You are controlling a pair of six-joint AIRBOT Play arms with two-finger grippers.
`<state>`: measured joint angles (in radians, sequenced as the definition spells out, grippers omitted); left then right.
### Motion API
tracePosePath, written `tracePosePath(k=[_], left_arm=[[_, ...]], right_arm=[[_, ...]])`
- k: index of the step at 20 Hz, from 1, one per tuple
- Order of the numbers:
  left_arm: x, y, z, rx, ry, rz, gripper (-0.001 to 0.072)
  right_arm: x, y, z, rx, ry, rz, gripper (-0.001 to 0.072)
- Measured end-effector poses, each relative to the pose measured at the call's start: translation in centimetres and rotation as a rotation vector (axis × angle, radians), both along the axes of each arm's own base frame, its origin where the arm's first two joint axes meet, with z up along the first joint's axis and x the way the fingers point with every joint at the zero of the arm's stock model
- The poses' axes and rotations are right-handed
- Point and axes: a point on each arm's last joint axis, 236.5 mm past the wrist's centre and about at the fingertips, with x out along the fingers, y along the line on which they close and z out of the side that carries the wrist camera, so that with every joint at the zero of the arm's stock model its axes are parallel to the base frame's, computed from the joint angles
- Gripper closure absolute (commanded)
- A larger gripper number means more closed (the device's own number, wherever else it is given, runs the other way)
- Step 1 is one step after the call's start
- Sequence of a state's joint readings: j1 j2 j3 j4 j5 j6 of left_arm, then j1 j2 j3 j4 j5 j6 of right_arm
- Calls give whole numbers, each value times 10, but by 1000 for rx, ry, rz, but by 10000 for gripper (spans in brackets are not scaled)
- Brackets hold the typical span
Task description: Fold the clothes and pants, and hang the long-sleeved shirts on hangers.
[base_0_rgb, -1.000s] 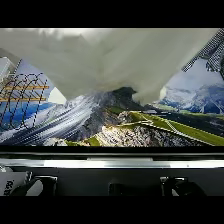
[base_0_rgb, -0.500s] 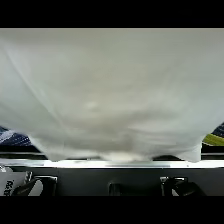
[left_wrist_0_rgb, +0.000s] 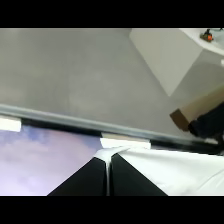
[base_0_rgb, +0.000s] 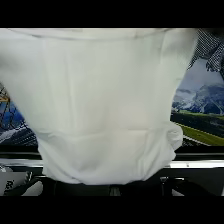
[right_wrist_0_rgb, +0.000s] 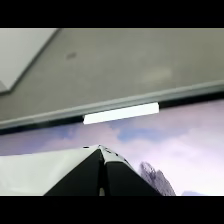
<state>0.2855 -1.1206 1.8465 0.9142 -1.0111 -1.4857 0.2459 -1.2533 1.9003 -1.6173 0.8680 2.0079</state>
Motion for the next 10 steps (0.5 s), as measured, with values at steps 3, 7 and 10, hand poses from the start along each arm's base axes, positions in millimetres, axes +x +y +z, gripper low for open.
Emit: tracePosePath(k=[3, 7, 10], left_arm=[[81, -18, -95, -25, 184, -88, 689], [163, -53, -225, -72, 369, -143, 690], [200, -71, -291, -92, 415, -130, 690]], right_arm=[[67, 7, -94, -14, 172, -48, 686], [123, 19, -195, -35, 298, -68, 686], [148, 22, -243, -23, 337, -90, 686]])
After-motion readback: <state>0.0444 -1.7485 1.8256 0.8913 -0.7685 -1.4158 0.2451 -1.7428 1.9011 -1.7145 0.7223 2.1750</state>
